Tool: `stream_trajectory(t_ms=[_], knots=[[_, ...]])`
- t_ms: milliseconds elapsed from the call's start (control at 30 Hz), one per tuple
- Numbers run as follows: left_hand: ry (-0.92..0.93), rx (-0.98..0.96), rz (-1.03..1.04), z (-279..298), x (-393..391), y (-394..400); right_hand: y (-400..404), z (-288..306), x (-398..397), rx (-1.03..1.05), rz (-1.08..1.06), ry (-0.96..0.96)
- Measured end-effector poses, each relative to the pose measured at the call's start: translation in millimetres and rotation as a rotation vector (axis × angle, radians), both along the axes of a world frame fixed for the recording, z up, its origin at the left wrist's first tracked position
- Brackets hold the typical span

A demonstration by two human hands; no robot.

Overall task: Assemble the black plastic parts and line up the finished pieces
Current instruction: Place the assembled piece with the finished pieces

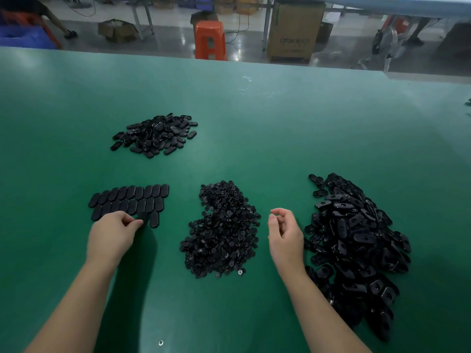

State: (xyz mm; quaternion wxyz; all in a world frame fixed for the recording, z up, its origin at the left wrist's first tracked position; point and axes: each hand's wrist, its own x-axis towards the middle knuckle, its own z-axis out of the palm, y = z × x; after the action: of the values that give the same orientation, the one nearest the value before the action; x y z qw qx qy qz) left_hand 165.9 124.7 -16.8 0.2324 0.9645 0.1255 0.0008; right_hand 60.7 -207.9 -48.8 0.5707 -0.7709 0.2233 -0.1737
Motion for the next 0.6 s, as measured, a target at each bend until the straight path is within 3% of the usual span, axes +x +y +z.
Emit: stream_trajectory(t_ms=[267, 433, 600], knots=[[0.063, 0.019, 0.024, 0, 3, -1, 1, -1, 1, -0.041, 0.008, -0.003], [-0.027, -0.039, 0.011, 11, -2, -16, 0, -1, 0, -0.048, 0.021, -0.011], [-0.147, -0.147, -0.288, 55, -17, -96, 2, 2, -2, -0.111, 0.08, 0.025]])
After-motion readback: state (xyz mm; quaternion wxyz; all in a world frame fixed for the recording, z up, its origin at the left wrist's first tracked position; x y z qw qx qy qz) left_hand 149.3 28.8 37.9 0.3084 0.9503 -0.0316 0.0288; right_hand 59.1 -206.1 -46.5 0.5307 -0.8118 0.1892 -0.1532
